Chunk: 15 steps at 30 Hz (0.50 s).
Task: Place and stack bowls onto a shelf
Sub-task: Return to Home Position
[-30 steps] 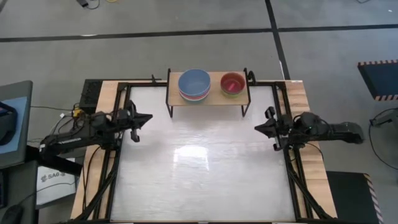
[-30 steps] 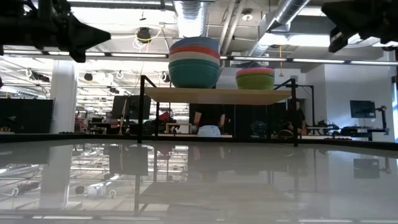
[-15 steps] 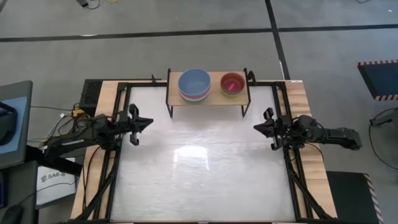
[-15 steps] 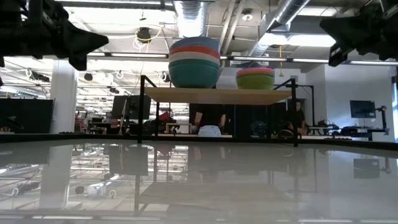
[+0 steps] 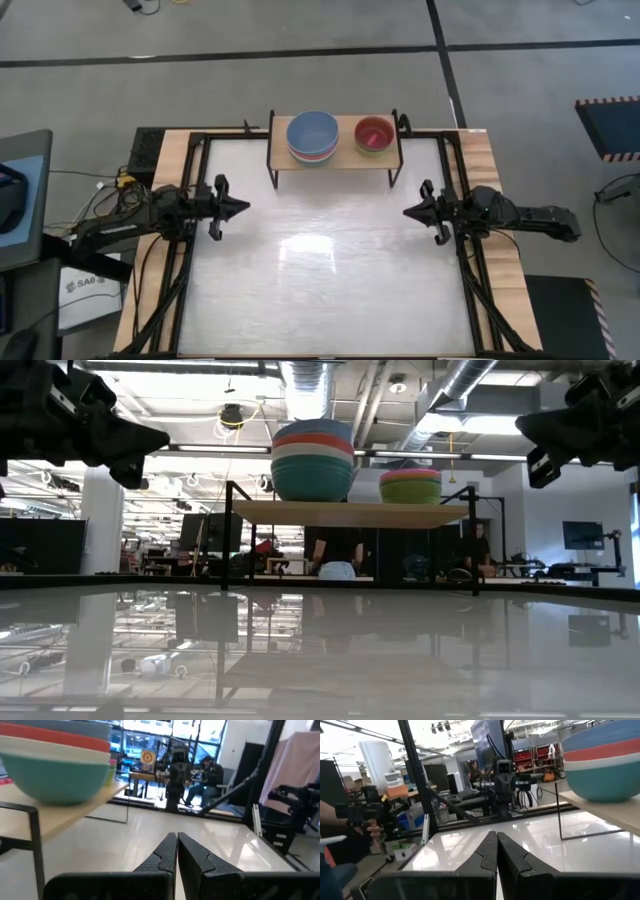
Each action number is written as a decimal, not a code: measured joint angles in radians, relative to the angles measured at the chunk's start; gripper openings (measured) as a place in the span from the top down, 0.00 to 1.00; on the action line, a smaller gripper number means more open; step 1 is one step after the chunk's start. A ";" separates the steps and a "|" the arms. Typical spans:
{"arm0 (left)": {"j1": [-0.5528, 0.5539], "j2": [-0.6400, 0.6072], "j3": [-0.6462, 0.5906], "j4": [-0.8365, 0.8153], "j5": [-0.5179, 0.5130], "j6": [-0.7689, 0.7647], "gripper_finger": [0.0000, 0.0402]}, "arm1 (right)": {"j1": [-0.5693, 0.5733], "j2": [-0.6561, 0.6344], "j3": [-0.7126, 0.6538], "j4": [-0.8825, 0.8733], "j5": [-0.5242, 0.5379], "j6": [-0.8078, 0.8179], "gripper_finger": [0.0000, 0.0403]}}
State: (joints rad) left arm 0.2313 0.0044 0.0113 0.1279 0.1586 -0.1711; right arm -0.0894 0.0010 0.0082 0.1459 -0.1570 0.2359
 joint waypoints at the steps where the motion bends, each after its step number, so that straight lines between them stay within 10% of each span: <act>1: -0.002 0.000 0.000 0.002 -0.007 -0.007 1.00 | 0.002 0.000 0.000 -0.001 0.000 0.000 0.94; 15: -0.152 0.050 -0.001 -0.013 -0.226 0.046 1.00 | 0.037 0.000 -0.001 0.020 0.000 -0.061 0.94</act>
State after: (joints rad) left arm 0.0788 0.0546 0.0101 0.1144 -0.0676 -0.1251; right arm -0.0527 0.0013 0.0074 0.1658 -0.1566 0.1750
